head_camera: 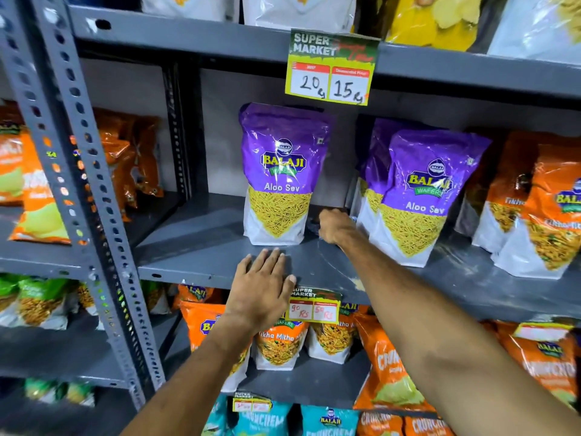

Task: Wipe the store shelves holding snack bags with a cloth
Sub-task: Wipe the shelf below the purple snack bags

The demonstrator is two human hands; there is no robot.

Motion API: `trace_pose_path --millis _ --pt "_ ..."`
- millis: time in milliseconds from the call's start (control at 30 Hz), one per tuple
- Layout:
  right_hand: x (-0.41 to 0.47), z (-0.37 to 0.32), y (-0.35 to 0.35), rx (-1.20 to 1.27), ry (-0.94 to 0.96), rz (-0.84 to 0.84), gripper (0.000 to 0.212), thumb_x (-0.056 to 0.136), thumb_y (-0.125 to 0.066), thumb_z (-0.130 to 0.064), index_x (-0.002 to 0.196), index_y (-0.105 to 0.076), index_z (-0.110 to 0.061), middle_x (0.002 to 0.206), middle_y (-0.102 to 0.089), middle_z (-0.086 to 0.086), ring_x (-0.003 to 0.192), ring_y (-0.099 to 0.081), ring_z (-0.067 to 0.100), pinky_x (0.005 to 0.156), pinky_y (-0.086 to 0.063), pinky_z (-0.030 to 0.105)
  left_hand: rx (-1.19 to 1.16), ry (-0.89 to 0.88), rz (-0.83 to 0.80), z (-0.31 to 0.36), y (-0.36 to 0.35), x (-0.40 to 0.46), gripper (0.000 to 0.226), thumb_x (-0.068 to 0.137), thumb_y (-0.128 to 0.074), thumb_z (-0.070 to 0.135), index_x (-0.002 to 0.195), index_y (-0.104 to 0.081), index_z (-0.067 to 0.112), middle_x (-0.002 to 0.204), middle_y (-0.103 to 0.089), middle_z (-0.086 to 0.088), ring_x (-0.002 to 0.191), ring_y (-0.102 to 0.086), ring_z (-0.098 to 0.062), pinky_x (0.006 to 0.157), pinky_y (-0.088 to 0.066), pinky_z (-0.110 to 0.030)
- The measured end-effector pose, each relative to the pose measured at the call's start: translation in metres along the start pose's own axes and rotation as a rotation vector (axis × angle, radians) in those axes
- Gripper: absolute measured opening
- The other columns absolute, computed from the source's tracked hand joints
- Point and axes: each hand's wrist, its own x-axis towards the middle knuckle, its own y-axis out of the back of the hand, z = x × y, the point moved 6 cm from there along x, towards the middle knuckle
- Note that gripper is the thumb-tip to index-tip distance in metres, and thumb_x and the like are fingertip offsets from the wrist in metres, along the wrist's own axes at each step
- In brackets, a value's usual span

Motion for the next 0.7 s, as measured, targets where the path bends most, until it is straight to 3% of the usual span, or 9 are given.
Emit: trace_pose_path --millis 100,300,500,633,700 --pt "-0.016 0.0 0.002 0.007 0.025 0.0 0.03 0.089 -0.064 -0.014 0.118 -0.065 -0.009 0.123 -0.066 0.018 0.109 -0.065 0.038 0.077 -0.05 0.039 -0.004 -0.004 -0.012 0.001 0.002 -0.001 0.076 0.098 -0.003 0.056 0.162 -0.018 0.018 0.171 -0.015 0.001 0.159 -0.006 -0.015 0.128 -0.003 -0.042" --pt "-0.054 -0.006 0.0 0.06 0.112 0.001 0.044 0.088 -0.065 -0.01 0.128 -0.067 -0.027 0.125 -0.068 0.015 0.111 -0.064 0.038 0.094 -0.054 0.044 -0.015 0.003 -0.035 0.002 0.004 -0.003 0.08 0.095 -0.001 0.057 0.162 -0.018 0.017 0.171 -0.015 0.0 0.159 -0.006 -0.016 0.129 -0.003 -0.043" --pt "-0.11 0.012 0.005 0.115 0.243 -0.034 0.055 0.088 -0.05 -0.003 0.126 -0.067 -0.039 0.131 -0.067 0.003 0.107 -0.066 0.03 0.091 -0.055 0.041 -0.018 -0.003 -0.052 0.002 0.005 -0.004 0.081 0.095 0.0 0.057 0.162 -0.017 0.015 0.171 -0.015 -0.001 0.159 -0.006 -0.018 0.129 -0.004 -0.044" --pt "-0.141 0.04 0.012 0.193 0.289 -0.108 0.052 0.091 -0.047 0.0 0.12 -0.071 -0.035 0.132 -0.067 -0.003 0.103 -0.065 0.022 0.088 -0.054 0.035 -0.023 -0.005 -0.058 0.001 0.004 -0.004 0.076 0.1 -0.004 0.056 0.162 -0.016 0.015 0.171 -0.014 -0.001 0.159 -0.006 -0.018 0.129 -0.003 -0.044" --pt "-0.148 0.056 0.021 0.275 0.272 -0.106 0.047 0.094 -0.048 0.001 0.121 -0.072 -0.029 0.129 -0.068 0.003 0.101 -0.062 0.018 0.086 -0.05 0.03 -0.016 -0.004 -0.057 0.001 0.003 -0.003 0.072 0.103 -0.007 0.055 0.162 -0.016 0.015 0.171 -0.014 -0.001 0.159 -0.006 -0.018 0.129 -0.003 -0.044"
